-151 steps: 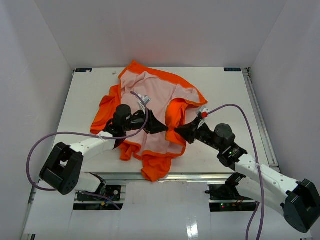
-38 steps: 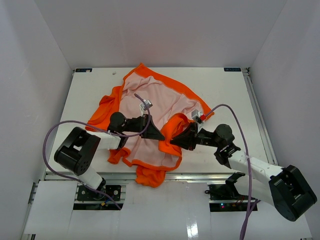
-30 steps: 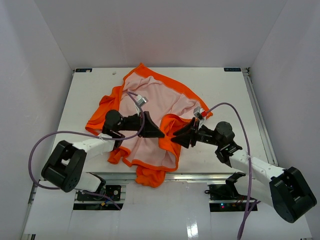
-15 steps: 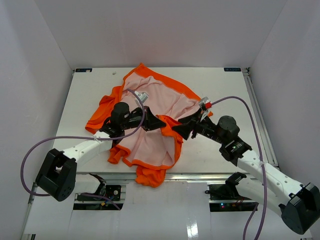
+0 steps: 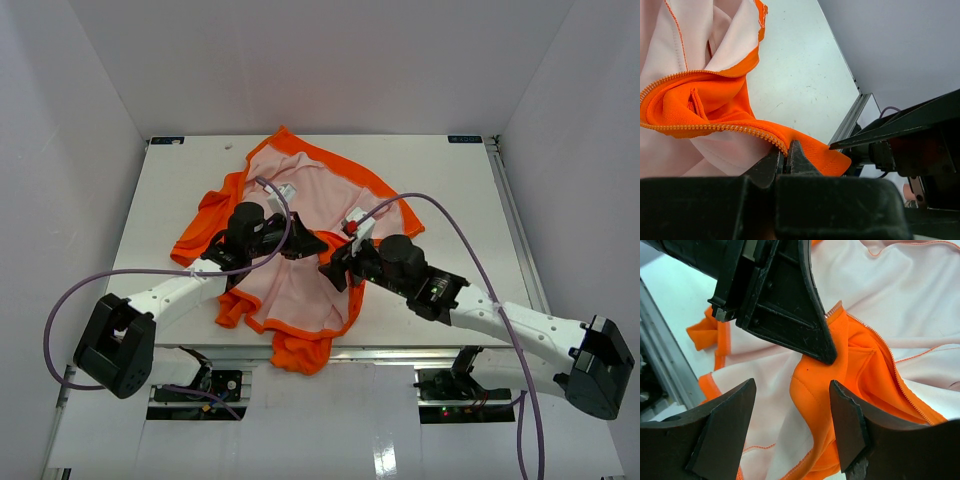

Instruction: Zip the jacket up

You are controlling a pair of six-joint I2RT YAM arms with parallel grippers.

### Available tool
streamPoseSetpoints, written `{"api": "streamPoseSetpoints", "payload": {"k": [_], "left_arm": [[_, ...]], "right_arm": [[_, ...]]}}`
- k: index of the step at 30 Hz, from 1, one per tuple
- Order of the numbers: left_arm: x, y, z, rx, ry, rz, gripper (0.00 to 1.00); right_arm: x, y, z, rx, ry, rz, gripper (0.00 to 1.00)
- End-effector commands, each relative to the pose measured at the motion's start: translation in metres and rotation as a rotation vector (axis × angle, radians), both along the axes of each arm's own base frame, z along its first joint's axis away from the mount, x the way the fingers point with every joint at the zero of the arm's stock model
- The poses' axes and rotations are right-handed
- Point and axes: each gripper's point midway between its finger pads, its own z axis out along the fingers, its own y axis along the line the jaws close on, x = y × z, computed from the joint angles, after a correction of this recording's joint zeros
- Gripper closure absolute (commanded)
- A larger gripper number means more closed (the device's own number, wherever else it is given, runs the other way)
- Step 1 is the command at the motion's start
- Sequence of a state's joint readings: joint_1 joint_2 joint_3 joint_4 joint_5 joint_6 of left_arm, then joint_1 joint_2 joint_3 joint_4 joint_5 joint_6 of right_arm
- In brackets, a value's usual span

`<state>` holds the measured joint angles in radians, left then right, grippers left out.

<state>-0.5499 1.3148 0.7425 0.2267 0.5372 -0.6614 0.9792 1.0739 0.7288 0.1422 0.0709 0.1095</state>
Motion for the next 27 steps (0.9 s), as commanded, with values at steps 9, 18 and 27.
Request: {"api": "streamPoseSetpoints", "payload": {"k": [9, 18, 27], "left_arm": [[0.002, -0.004, 0.012, -0.033, 0.014, 0.004, 1.00], [0.003, -0.002, 0.009, -0.026, 0.024, 0.023, 1.00], [0.004, -0.003, 0.007, -0.028, 0.038, 0.027, 1.00]], "right_arm": [[0.025, 0.005, -0.002, -0.126, -0.107, -0.181, 0.37], [0.027, 0.014, 0.002, -0.121, -0.130, -0.211, 0.45], [0.027, 0.022, -0.003, -0.139, -0.128, -0.221, 0.47]]}}
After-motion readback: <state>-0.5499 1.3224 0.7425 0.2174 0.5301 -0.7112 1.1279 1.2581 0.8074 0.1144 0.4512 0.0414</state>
